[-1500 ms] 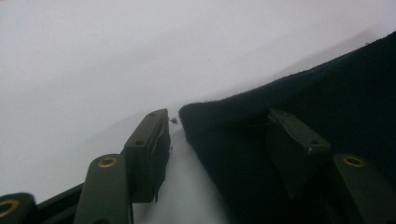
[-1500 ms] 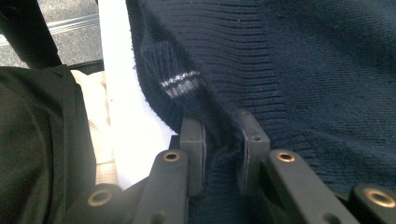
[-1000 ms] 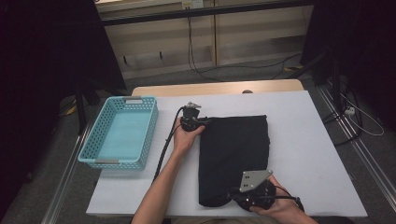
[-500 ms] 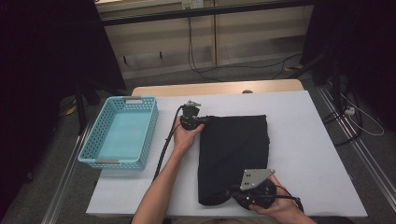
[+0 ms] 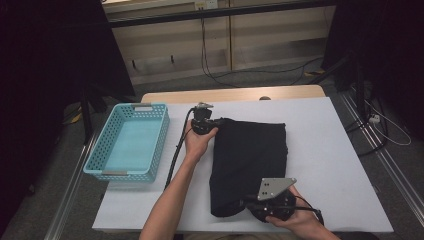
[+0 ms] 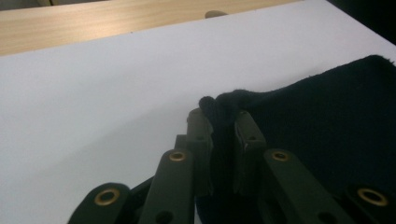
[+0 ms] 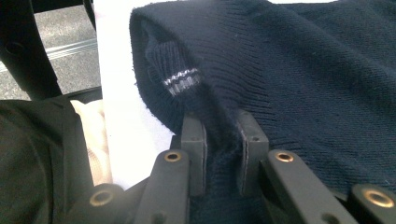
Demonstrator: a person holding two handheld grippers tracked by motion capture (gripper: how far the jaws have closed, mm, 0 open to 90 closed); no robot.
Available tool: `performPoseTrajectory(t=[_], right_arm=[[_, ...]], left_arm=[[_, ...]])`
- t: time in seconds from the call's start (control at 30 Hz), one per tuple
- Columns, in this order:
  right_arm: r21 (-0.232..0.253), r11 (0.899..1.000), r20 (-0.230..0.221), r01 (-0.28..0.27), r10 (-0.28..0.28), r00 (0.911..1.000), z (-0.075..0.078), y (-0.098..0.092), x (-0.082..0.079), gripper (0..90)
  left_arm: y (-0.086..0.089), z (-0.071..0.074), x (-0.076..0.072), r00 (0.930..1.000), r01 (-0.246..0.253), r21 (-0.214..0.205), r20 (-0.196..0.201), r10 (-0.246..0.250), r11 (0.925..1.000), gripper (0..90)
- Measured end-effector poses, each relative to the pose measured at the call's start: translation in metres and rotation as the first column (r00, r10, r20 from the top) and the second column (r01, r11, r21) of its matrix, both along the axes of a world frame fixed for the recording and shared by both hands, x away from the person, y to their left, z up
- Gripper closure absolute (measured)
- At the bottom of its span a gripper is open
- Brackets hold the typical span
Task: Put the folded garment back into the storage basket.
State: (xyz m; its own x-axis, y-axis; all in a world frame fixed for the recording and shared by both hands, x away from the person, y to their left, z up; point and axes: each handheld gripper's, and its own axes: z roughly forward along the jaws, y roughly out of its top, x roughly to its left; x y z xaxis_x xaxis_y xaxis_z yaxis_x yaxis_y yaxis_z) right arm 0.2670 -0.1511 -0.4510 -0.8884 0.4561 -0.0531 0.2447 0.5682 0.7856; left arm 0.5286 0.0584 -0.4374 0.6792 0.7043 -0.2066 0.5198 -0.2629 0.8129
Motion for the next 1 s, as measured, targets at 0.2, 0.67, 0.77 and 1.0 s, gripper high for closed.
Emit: performPoseTrajectory(t=[0.2,0.67,0.77,1.0], right_arm=[[0.025,1.000,0.014,0.007,-0.008,0.9999,0.006,-0.001,0.001,77.0],[0.044,0.999,0.042,0.002,-0.004,0.9991,0.017,-0.001,0.004,77.3],[0.060,0.998,0.052,0.011,-0.014,0.9986,0.022,-0.001,0.005,77.3],[0.089,0.996,0.057,0.016,-0.021,0.9981,0.031,-0.003,0.010,77.3]], left_arm=[[0.002,0.007,0.001,1.0000,-0.001,-0.016,0.000,0.001,0.9999,80.0],[-0.002,0.022,0.001,0.9999,-0.005,-0.001,0.012,0.005,1.0000,80.3],[-0.002,0.027,0.003,0.9998,-0.005,-0.003,0.017,0.005,1.0000,80.5],[-0.003,0.041,0.005,0.9996,-0.008,-0.010,0.028,0.009,0.9999,80.6]])
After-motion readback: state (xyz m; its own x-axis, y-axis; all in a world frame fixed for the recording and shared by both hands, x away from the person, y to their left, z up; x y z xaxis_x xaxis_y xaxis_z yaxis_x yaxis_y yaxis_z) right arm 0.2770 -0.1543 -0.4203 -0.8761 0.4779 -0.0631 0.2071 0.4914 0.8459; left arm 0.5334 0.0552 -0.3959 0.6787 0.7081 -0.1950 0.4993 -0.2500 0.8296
